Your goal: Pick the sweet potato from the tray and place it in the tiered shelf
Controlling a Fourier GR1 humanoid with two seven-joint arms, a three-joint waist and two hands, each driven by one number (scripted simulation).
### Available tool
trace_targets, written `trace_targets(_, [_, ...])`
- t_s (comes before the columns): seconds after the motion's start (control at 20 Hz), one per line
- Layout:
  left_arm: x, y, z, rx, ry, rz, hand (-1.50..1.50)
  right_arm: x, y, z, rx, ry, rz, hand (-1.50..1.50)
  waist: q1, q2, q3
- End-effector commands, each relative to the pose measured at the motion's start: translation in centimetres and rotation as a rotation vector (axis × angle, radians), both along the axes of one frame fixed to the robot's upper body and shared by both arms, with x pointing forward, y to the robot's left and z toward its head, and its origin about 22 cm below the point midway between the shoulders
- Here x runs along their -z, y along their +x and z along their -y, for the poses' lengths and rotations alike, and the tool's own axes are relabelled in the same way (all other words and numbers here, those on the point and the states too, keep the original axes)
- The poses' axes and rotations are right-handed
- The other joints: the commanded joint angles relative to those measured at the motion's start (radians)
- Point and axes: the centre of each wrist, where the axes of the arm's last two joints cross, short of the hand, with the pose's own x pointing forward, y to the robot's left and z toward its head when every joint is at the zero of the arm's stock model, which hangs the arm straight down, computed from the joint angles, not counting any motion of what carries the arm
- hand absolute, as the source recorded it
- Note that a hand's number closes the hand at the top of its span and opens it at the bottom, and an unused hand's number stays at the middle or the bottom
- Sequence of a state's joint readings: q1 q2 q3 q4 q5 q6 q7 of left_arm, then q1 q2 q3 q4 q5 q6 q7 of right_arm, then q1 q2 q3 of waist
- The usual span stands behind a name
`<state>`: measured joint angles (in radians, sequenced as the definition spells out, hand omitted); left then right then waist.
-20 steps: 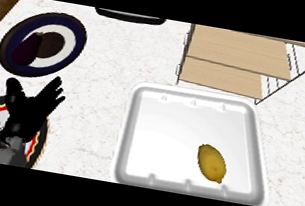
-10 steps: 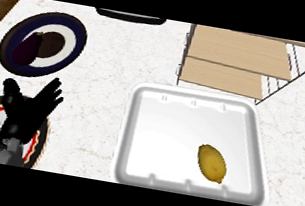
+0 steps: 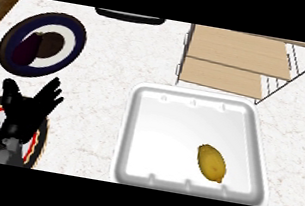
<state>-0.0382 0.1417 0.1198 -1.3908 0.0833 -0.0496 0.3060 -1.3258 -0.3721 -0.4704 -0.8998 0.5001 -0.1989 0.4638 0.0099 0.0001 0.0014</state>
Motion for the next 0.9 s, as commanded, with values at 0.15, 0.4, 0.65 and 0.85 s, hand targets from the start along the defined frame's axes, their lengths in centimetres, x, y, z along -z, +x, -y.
trace_targets(0.15, [0.3, -0.4, -1.3, -0.009, 0.012, -0.027, 0.0, -0.9, -1.7, 6.6, 0.231, 0.078, 0.078, -1.5, -0.004, 0.002, -0.001])
trace_targets(0.4, [0.9, 0.0, -0.6, -0.022, -0.006, -0.014, 0.0, -1.9, -5.2, 13.0, 0.31, 0.183, 0.09, -1.5, -0.019, -0.001, -0.001])
trace_targets(0.65, [0.7, -0.9, -0.5, -0.013, 0.005, -0.017, 0.0, -1.4, -8.7, 17.6, 0.244, 0.221, 0.079, -1.5, -0.019, -0.004, -0.001])
trace_targets(0.85, [0.0, -1.1, -1.4, -0.004, -0.003, -0.017, 0.0, -1.5, -11.2, 20.7, 0.229, 0.182, 0.066, -1.5, -0.015, -0.004, -0.001])
